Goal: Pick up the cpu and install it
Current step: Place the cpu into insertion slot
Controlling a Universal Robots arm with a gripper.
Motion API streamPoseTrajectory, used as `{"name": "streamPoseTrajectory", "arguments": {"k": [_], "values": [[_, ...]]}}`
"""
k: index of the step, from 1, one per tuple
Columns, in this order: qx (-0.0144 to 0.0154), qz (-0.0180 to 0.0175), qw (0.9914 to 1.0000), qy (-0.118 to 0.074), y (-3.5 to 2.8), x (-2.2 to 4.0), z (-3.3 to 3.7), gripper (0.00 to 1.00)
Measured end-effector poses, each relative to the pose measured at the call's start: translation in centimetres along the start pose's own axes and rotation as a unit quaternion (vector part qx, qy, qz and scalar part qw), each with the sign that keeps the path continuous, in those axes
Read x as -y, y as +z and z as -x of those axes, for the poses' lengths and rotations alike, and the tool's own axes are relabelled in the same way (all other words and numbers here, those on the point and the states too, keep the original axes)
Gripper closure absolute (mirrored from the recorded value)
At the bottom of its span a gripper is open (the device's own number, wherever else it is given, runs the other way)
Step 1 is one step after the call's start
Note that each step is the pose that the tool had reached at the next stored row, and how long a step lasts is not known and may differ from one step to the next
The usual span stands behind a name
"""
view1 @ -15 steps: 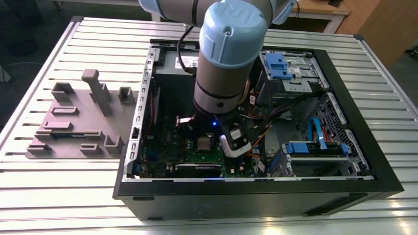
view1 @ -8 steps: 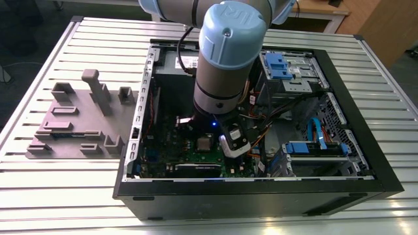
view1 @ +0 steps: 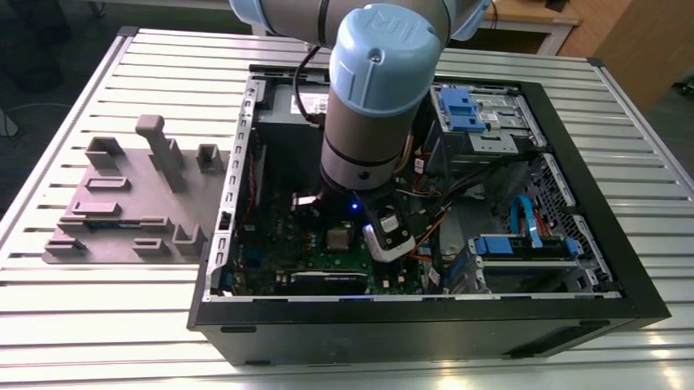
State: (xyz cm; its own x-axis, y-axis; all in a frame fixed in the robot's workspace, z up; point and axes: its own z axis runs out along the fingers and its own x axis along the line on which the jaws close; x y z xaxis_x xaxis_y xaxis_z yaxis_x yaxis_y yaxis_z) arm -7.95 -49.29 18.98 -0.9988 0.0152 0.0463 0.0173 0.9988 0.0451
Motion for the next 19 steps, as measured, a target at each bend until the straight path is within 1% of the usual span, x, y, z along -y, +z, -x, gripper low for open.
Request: {"name": "streamPoseTrajectory", "arguments": {"k": [5,14,17,18,19], "values": [[0.0000,0.0004,1.00000,0.000,0.24,0.01,0.01,0.53],[0.0000,0.0006,1.00000,0.000,0.29,0.01,0.01,0.53],[0.0001,0.0009,1.00000,0.000,0.32,0.00,0.01,0.52],[0.0002,0.0009,1.00000,0.000,0.33,0.00,0.02,0.46],[0.0003,0.0010,1.00000,0.000,0.35,0.00,0.02,0.46]]}}
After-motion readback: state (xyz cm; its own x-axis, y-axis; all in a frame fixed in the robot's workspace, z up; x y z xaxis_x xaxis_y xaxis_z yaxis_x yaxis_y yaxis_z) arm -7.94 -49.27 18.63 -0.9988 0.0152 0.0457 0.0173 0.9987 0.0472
